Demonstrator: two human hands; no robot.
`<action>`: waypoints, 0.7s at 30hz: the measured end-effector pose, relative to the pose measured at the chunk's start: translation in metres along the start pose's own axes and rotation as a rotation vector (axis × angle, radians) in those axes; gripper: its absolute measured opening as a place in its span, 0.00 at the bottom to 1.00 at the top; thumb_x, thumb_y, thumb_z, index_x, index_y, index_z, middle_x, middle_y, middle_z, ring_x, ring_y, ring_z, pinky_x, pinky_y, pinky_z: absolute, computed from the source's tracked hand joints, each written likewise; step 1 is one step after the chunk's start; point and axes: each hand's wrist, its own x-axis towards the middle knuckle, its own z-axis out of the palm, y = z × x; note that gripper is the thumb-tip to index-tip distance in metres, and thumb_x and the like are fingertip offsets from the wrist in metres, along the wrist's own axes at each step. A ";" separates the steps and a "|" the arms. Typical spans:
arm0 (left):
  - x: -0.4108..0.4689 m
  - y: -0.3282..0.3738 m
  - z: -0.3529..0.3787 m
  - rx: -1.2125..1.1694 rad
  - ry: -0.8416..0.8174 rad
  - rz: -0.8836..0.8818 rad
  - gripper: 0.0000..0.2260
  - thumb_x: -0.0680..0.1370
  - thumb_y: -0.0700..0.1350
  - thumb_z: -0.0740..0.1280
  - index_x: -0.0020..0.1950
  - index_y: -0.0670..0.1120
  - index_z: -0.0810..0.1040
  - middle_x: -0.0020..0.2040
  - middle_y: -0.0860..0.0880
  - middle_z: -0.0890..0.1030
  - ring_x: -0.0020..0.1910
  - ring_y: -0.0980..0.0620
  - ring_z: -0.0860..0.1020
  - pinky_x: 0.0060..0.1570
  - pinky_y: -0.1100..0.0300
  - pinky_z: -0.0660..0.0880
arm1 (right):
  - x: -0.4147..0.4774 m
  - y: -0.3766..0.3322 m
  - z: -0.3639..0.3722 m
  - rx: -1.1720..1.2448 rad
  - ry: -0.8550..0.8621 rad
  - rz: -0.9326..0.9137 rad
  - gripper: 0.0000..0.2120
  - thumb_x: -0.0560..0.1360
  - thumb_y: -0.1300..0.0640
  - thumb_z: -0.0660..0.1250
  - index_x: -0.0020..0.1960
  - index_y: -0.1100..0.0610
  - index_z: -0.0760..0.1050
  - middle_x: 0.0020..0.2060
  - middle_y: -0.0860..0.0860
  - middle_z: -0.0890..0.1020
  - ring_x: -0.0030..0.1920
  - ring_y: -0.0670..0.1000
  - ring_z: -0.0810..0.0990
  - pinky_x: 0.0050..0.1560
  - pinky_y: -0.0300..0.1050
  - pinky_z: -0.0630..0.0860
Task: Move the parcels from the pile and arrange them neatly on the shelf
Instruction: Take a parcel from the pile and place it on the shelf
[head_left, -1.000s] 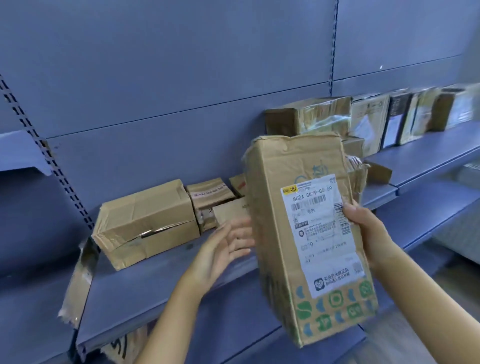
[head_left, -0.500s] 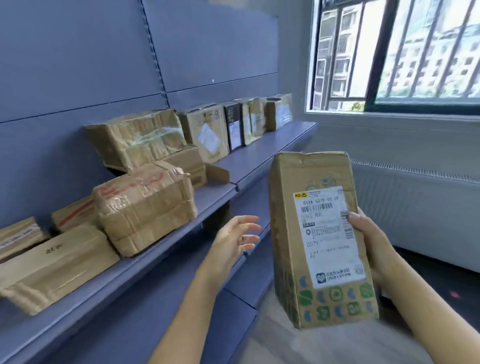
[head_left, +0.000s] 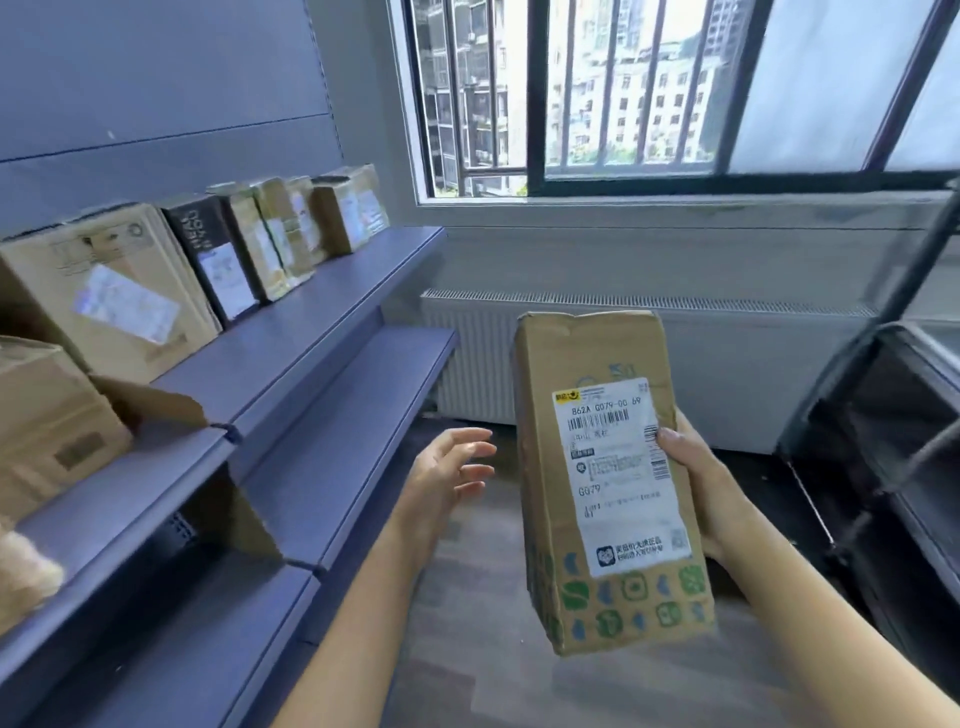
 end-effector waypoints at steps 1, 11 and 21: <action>0.016 0.000 0.000 0.003 -0.013 -0.002 0.08 0.81 0.40 0.60 0.52 0.47 0.79 0.47 0.50 0.82 0.42 0.52 0.79 0.46 0.59 0.74 | 0.013 0.000 -0.006 -0.003 0.006 -0.008 0.39 0.53 0.42 0.82 0.61 0.51 0.74 0.55 0.57 0.82 0.49 0.57 0.83 0.45 0.53 0.81; 0.176 0.036 -0.032 0.019 -0.001 0.030 0.09 0.81 0.40 0.58 0.51 0.47 0.79 0.45 0.51 0.83 0.42 0.52 0.79 0.47 0.59 0.74 | 0.177 -0.009 -0.016 -0.113 0.072 -0.045 0.48 0.52 0.39 0.80 0.68 0.52 0.68 0.59 0.58 0.80 0.53 0.58 0.83 0.45 0.51 0.81; 0.238 0.054 -0.118 0.092 0.288 0.041 0.09 0.81 0.41 0.59 0.53 0.47 0.79 0.44 0.54 0.83 0.39 0.56 0.80 0.47 0.60 0.75 | 0.353 0.026 0.032 -0.104 -0.244 0.021 0.49 0.55 0.37 0.79 0.69 0.55 0.67 0.61 0.60 0.79 0.55 0.60 0.81 0.47 0.51 0.81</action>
